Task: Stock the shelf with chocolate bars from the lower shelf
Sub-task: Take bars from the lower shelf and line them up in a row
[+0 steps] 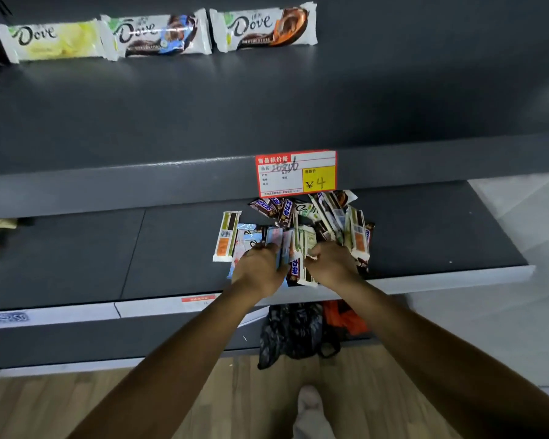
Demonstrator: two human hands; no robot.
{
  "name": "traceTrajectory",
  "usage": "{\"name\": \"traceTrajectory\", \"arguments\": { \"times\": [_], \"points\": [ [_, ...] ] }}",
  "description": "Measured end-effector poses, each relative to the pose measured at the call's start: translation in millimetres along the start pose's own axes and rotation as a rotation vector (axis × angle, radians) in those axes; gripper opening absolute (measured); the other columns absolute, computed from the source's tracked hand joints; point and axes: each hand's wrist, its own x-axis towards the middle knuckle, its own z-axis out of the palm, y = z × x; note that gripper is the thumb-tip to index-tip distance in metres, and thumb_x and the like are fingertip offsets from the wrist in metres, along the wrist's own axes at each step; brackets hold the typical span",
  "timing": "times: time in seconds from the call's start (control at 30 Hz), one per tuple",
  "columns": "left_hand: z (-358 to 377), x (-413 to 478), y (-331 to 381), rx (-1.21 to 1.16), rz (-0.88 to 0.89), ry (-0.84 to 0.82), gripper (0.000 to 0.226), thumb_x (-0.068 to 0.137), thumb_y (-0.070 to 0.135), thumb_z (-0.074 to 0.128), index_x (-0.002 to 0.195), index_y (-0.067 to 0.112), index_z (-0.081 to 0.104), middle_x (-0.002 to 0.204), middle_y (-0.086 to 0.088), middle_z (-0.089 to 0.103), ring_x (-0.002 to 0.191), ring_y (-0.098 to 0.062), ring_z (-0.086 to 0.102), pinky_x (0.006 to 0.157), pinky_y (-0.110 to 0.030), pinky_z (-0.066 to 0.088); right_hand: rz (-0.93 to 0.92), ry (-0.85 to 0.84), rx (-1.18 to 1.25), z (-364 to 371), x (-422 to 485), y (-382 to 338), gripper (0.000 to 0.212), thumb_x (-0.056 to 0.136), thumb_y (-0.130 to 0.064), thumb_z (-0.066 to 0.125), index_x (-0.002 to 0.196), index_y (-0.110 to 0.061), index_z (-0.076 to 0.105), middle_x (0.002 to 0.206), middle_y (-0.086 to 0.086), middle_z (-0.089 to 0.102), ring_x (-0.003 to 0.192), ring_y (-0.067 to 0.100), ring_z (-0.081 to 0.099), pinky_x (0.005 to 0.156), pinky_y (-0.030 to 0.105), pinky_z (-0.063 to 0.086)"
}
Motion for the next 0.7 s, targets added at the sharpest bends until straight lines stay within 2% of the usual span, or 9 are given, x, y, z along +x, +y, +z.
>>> {"name": "traceTrajectory", "arguments": {
  "times": [0.17,0.27,0.4,0.5,0.6,0.7],
  "points": [
    [24.8,17.7,1.6,0.007,-0.107,-0.009,0.049,0.095,0.045,0.040,0.125,0.006,0.047,0.112,-0.020,0.060,0.103,-0.033,0.057,0.081,-0.034,0.046,0.121,-0.002,0.059,26.6,20.3,13.0,0.036,0.088,-0.037,0.059,0.111,-0.009,0.057,0.109,0.010,0.064,0.097,0.027,0.062,0.071,0.028,0.045],
    [36.3,24.6,0.9,0.006,-0.140,-0.049,0.053,0.095,0.047,0.040,0.129,0.007,0.044,0.121,-0.018,0.055,0.112,-0.032,0.050,0.093,-0.034,0.038,0.136,-0.009,0.035,40.3,26.3,19.3,0.044,0.088,-0.043,0.056,0.113,-0.007,0.052,0.110,0.014,0.061,0.094,0.027,0.061,0.066,0.027,0.043],
    [50.7,33.5,-6.8,-0.027,-0.199,-0.006,0.050,0.095,0.047,0.035,0.130,0.012,0.039,0.124,-0.016,0.051,0.115,-0.032,0.044,0.097,-0.038,0.034,0.147,0.014,0.024,50.5,32.1,23.6,0.060,0.085,-0.049,0.057,0.123,-0.005,0.044,0.123,0.017,0.053,0.103,0.031,0.058,0.077,0.034,0.049],
    [53.7,35.7,-5.7,-0.050,-0.255,-0.014,0.048,0.098,0.041,0.033,0.131,0.006,0.039,0.124,-0.018,0.051,0.114,-0.033,0.047,0.096,-0.039,0.037,0.160,0.035,0.045,53.2,34.2,23.7,0.071,0.081,-0.051,0.063,0.127,-0.003,0.039,0.126,0.017,0.051,0.106,0.031,0.057,0.078,0.034,0.048],
    [54.1,35.6,-3.3,-0.014,-0.334,-0.023,0.047,0.100,0.038,0.032,0.130,0.002,0.035,0.124,-0.020,0.050,0.112,-0.032,0.049,0.091,-0.037,0.040,0.157,0.039,0.088,55.0,34.5,23.6,0.071,0.080,-0.044,0.067,0.127,-0.002,0.035,0.129,0.019,0.049,0.108,0.032,0.056,0.081,0.035,0.049],
    [55.3,36.8,-1.6,0.033,-0.368,-0.034,0.038,0.101,0.029,0.030,0.125,0.001,0.041,0.120,-0.018,0.052,0.108,-0.028,0.051,0.084,-0.033,0.043,0.169,0.035,0.118,55.1,34.2,22.7,0.065,0.080,-0.035,0.069,0.124,-0.003,0.034,0.126,0.019,0.050,0.106,0.032,0.056,0.078,0.034,0.048]
  ]
}}
